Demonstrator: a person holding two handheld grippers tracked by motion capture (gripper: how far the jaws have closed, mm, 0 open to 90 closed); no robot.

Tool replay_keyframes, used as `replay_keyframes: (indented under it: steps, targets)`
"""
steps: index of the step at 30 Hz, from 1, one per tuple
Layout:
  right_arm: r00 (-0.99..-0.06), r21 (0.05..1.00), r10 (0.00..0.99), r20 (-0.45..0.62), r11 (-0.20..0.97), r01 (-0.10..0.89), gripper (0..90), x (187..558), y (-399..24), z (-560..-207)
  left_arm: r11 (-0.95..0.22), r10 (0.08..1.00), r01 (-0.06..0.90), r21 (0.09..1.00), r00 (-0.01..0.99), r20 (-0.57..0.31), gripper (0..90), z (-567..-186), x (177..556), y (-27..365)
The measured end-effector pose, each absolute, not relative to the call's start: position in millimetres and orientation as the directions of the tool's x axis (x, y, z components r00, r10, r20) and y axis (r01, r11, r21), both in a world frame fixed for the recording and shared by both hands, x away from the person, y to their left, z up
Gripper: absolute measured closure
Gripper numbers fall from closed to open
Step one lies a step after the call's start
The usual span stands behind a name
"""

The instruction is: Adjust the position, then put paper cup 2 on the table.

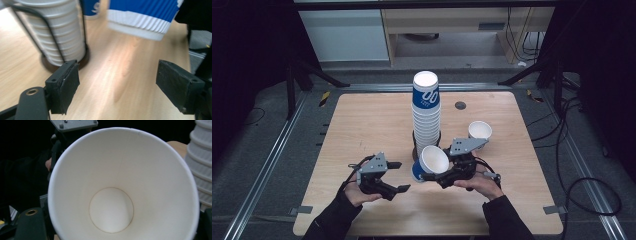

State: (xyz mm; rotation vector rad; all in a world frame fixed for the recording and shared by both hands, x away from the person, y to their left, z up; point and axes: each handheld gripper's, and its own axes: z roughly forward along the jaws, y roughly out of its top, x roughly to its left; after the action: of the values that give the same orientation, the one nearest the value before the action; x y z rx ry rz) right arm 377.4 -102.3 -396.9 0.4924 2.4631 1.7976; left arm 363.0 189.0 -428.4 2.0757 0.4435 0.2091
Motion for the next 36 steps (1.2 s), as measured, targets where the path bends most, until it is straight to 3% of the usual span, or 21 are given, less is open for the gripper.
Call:
replay_keyframes:
  steps: [15, 26, 36]
  targets:
    - [-0.868, 0.921, 0.493, 0.058, 0.310, 0.238, 19.6, 382.4, -138.1, -390.0, -0.389, 0.635, 0.363, 0.847, 0.772, -0.039, 16.1, -429.6, 386.4, 226.2]
    - [-0.757, 0.917, 0.652, 0.038, 0.279, 0.286, 19.6, 388.0, -165.4, -379.9, -0.336, 0.699, 0.409, 0.849, 0.712, -0.066, 16.4, -431.9, 393.7, 239.6]
    - [-0.567, 0.886, 0.823, -0.016, 0.274, 0.373, 19.5, 399.4, -190.9, -378.8, -0.325, 0.736, 0.437, 0.839, 0.674, -0.066, 16.6, -435.4, 398.7, 245.6]
